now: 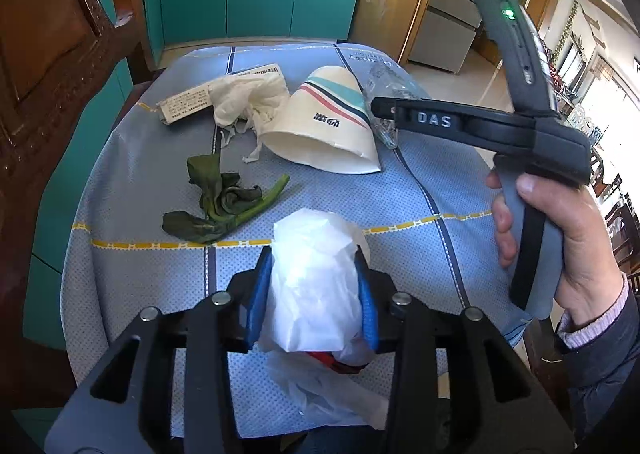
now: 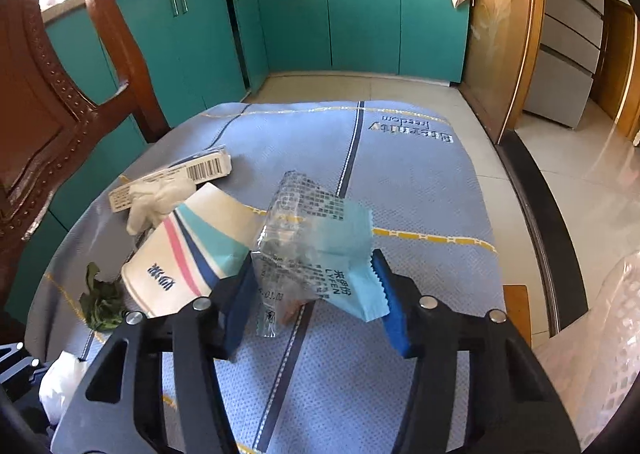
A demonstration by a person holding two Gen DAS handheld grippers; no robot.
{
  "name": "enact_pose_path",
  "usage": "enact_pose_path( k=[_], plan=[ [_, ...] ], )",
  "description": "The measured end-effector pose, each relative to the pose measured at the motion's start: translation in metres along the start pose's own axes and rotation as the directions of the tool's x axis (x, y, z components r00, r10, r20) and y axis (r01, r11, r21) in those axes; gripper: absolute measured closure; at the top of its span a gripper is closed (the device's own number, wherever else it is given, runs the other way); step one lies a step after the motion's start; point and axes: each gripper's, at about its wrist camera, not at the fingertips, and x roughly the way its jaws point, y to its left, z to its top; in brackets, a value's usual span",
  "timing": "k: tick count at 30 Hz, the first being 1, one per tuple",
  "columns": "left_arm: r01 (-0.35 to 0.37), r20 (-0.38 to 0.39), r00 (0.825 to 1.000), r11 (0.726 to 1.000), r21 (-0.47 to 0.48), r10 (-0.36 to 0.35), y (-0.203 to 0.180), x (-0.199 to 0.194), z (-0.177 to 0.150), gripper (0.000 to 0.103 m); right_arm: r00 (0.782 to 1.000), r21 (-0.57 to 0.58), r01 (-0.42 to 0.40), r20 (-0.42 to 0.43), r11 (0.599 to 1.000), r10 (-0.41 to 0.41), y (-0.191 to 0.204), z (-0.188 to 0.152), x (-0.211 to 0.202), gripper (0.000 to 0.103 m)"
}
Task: Collect trash
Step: 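Grasp the clear snack wrapper with the right tool while the left tool holds the tissue, then carry the wrapper and tissue over the wastebasket and release both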
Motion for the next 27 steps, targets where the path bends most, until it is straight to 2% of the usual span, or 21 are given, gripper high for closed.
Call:
enact_pose_path(
  k=[8, 13, 16, 18, 22, 24, 27],
  plan=[
    [0.013, 0.038, 0.999, 1.000, 0.025, -0.014, -0.005, -0.008, 0.002, 0.078, 0.998, 0.005, -0.002, 0.066, 1.000, 0.001, -0.003, -0.007, -0.044, 0.048],
    [-0.003, 0.134, 0.991, 1.000, 0.024, 0.000, -0.007, -0.024, 0.003, 0.081, 0.995, -0.026, -0.023, 0.100, 0.999, 0.025, 0.000, -0.020, -0.079, 0.048],
    [-0.049, 0.213, 0.976, 0.998, 0.035, 0.040, -0.012, -0.036, 0.004, 0.081, 0.992, -0.040, -0.047, 0.114, 0.998, 0.051, 0.002, -0.030, -0.098, 0.048],
    [-0.089, 0.270, 0.960, 0.995, 0.044, 0.074, -0.016, -0.043, 0.005, 0.081, 0.990, -0.043, -0.059, 0.129, 0.997, 0.064, 0.000, -0.037, -0.114, 0.048],
    [-0.114, 0.330, 0.940, 0.992, 0.061, 0.087, -0.024, -0.055, 0.008, 0.081, 0.983, -0.031, -0.064, 0.173, 0.997, 0.068, -0.011, -0.043, -0.147, 0.048],
    [-0.110, 0.345, 0.935, 0.992, 0.068, 0.080, -0.029, -0.063, 0.011, 0.081, 0.979, -0.026, -0.052, 0.197, 0.998, 0.056, -0.020, -0.046, -0.163, 0.048],
    [-0.025, 0.374, 0.928, 0.998, 0.059, 0.002, -0.038, -0.078, 0.020, 0.081, 0.972, 0.003, -0.015, 0.234, 1.000, 0.014, -0.042, -0.052, -0.191, 0.048]
  ],
)
